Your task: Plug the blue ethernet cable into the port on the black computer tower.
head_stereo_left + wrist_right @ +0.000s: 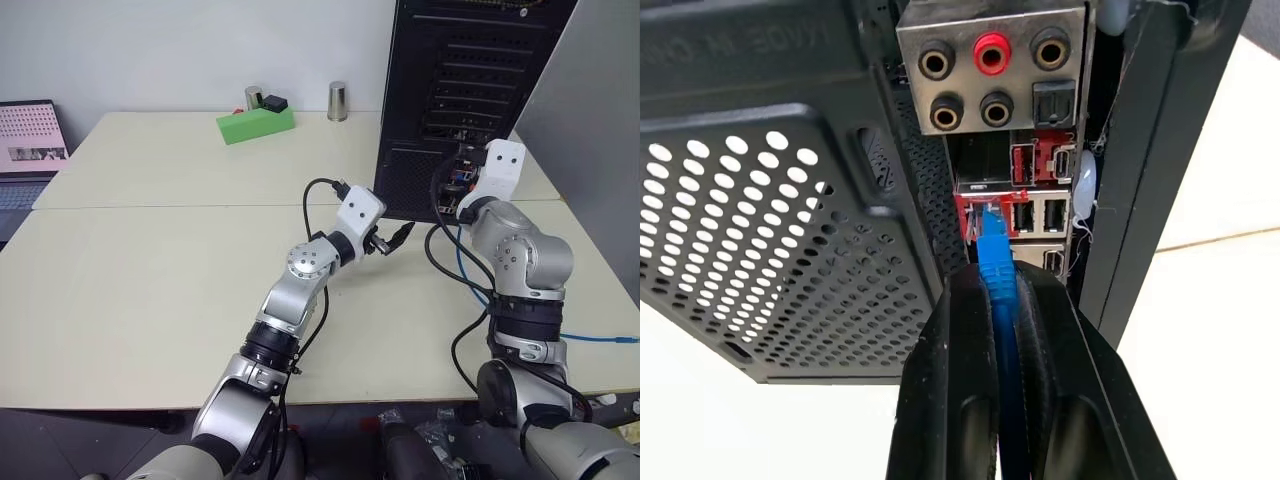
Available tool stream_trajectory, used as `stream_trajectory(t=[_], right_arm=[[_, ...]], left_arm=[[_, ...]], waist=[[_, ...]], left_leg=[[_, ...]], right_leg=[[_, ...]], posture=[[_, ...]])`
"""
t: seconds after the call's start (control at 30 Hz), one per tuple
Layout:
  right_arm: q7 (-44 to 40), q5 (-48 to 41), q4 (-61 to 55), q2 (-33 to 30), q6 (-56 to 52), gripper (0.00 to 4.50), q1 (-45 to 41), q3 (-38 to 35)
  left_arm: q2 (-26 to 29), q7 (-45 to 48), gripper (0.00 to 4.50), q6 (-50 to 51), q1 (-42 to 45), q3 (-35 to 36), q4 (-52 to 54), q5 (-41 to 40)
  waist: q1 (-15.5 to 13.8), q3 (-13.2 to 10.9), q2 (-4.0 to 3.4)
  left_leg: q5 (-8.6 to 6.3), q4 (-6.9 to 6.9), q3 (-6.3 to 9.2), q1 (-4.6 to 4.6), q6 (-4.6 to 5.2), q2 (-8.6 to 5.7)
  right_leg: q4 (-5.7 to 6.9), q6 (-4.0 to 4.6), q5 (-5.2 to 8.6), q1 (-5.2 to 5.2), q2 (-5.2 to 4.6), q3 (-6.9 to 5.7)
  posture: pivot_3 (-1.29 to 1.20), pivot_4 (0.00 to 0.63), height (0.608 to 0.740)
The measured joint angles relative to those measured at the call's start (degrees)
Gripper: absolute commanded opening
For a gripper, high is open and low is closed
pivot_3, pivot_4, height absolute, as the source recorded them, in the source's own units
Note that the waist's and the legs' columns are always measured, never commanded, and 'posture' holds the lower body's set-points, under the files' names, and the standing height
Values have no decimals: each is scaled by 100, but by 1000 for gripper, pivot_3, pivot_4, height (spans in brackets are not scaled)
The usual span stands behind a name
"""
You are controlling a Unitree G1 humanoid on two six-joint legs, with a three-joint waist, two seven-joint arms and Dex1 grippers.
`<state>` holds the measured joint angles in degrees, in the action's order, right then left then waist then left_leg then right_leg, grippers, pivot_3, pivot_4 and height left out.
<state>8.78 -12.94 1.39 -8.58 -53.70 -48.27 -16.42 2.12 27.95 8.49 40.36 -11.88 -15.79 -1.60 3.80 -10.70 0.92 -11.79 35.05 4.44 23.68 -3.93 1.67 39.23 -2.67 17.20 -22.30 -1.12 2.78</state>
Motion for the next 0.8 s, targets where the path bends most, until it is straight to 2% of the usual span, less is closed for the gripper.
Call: stream_trajectory(t=[0.6,0.67,0.8], right_arm=[[-100,-5,318,-14,-4,0,-234,-45],[-147,-27,318,-16,-4,691,-231,-47],[-315,-174,-196,-66,115,1412,-221,-52]], left_arm=[[2,6,4136,-8,3,3,-36,-4],[3,8,4136,-9,3,4,-36,-4],[18,15,4136,-14,6,9,-48,-8]], waist=[[49,-1,-2],[62,-1,-2],[58,-2,-7]], left_leg=[[0,0,-1,0,0,0],[0,0,-1,0,0,0],[0,-2,5,5,1,0]], right_leg=[[4,0,0,-2,0,1],[4,0,0,-3,0,1],[0,1,1,-3,0,-8]], posture=[[0,150,740],[0,150,740],[0,150,740]])
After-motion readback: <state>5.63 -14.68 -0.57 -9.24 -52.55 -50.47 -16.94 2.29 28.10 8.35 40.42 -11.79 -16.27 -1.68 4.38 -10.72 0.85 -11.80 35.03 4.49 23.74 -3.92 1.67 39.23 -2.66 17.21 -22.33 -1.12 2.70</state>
